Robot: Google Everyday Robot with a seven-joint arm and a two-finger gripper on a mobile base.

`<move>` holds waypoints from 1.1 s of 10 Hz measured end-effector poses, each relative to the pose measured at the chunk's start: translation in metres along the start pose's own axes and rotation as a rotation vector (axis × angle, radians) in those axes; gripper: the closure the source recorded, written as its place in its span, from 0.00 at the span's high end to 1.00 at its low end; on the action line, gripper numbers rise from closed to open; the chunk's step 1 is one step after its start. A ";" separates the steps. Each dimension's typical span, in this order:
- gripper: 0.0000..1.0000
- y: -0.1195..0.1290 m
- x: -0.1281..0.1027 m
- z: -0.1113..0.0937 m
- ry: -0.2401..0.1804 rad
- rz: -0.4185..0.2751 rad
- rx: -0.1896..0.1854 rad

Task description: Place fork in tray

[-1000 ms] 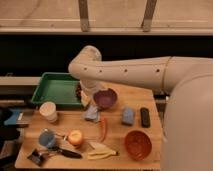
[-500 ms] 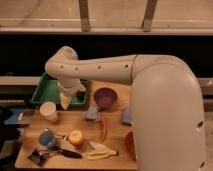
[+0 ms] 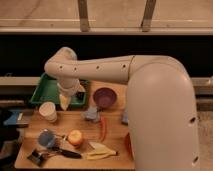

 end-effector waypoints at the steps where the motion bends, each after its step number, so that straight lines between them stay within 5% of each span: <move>1: 0.80 0.013 -0.004 0.014 0.025 -0.027 -0.014; 5: 0.80 0.048 -0.002 0.050 0.087 -0.086 -0.088; 11: 0.80 0.092 0.031 0.067 0.157 -0.145 -0.161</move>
